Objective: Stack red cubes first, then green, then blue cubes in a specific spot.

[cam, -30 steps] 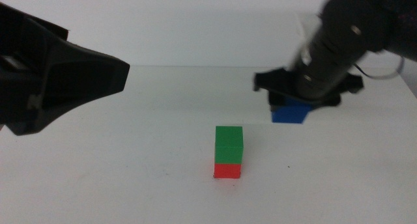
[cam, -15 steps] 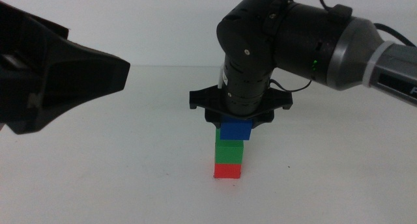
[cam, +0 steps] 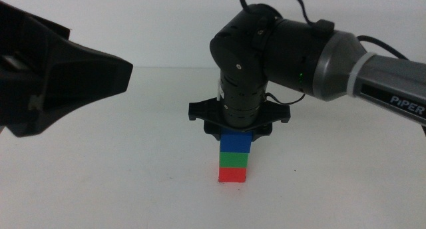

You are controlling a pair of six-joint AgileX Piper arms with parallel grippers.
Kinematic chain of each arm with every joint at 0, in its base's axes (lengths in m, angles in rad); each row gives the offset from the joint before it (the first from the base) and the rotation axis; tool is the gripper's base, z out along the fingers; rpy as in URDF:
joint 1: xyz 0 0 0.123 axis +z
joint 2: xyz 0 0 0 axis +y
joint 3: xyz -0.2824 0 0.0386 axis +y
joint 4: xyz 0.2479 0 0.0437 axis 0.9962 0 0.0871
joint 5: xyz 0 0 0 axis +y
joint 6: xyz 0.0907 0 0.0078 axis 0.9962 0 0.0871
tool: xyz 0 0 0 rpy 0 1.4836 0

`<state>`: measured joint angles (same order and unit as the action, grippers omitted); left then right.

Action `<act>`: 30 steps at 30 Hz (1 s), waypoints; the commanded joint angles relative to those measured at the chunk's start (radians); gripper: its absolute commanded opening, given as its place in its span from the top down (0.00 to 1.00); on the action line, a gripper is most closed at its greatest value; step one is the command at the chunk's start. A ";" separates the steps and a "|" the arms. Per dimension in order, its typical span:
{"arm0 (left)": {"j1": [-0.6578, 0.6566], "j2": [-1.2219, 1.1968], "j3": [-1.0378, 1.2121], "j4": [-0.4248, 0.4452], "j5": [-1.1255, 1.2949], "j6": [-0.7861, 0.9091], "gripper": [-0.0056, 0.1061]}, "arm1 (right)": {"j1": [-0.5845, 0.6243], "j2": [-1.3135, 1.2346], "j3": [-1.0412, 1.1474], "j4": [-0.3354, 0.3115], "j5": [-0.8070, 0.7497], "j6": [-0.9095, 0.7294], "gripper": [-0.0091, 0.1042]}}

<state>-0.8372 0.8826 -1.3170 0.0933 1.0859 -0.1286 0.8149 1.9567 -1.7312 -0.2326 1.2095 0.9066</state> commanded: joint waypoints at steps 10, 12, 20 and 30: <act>0.000 -0.001 0.000 0.002 -0.013 0.001 0.18 | 0.003 0.005 -0.008 -0.035 -0.026 0.002 0.72; 0.000 -0.001 0.000 0.002 -0.013 0.001 0.18 | 0.003 0.005 -0.008 -0.035 -0.026 0.002 0.60; 0.000 -0.001 0.000 0.002 -0.016 0.000 0.18 | 0.005 -0.070 -0.014 -0.068 -0.033 -0.002 0.11; 0.000 -0.001 0.000 0.002 -0.018 0.002 0.18 | -0.105 -0.690 0.343 -0.151 -0.111 -0.240 0.10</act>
<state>-0.8372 0.8826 -1.3170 0.0954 1.0838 -0.1286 0.7430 1.3428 -1.4624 -0.3619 1.1285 0.7145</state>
